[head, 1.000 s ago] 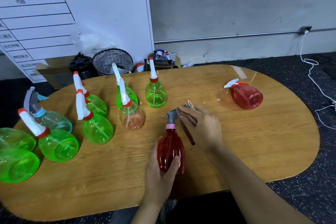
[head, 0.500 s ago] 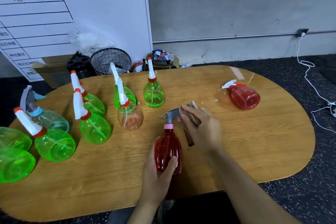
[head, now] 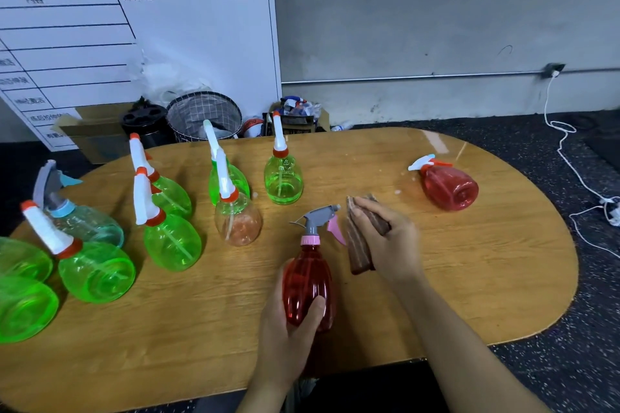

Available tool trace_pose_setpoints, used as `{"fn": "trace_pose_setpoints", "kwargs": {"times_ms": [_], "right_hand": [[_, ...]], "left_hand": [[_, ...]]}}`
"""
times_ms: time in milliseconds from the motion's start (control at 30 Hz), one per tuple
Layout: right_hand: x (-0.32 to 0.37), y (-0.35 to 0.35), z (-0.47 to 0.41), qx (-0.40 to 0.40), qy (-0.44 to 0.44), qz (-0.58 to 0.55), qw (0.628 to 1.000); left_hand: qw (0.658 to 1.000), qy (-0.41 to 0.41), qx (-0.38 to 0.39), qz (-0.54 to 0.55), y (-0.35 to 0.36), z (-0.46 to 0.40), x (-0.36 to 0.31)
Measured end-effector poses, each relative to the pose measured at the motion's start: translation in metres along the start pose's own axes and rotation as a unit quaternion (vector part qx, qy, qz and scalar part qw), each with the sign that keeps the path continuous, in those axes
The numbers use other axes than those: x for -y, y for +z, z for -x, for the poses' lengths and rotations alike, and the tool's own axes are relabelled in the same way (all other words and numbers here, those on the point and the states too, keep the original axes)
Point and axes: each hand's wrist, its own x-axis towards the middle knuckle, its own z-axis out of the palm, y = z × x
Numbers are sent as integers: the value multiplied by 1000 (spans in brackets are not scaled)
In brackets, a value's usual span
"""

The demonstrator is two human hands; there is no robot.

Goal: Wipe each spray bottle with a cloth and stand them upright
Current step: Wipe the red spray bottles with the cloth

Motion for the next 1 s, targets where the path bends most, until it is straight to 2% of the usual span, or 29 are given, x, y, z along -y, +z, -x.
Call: {"fn": "trace_pose_setpoints", "kwargs": {"times_ms": [67, 133, 233, 333, 533, 633, 733, 833, 900, 1000], "right_hand": [[0, 4, -9, 28, 1, 22, 999], [-3, 3, -14, 24, 9, 57, 998], [-6, 0, -15, 3, 21, 22, 1000], [-3, 4, -17, 29, 23, -3, 999], [2, -2, -4, 16, 3, 72, 997], [16, -11, 25, 72, -31, 34, 996], [26, -18, 51, 156, -28, 17, 987], [29, -19, 62, 196, -28, 42, 979], [32, -20, 60, 188, -13, 8, 982], [41, -20, 51, 140, 35, -109, 984]], "left_hand": [[1000, 3, 6, -8, 0, -1, 1], [1000, 2, 9, -13, 0, -1, 1], [1000, 3, 8, -12, 0, 0, -3], [1000, 8, 9, -4, 0, 0, -8], [1000, 3, 0, 24, 0, 2, -10], [999, -16, -1, 32, -1, 0, -10], [995, -51, 4, 90, -2, -2, -23], [990, -26, 23, 133, -4, -5, -44], [991, 2, 41, 129, -6, -6, -55], [995, 35, 66, 70, -14, -6, -59]]}}
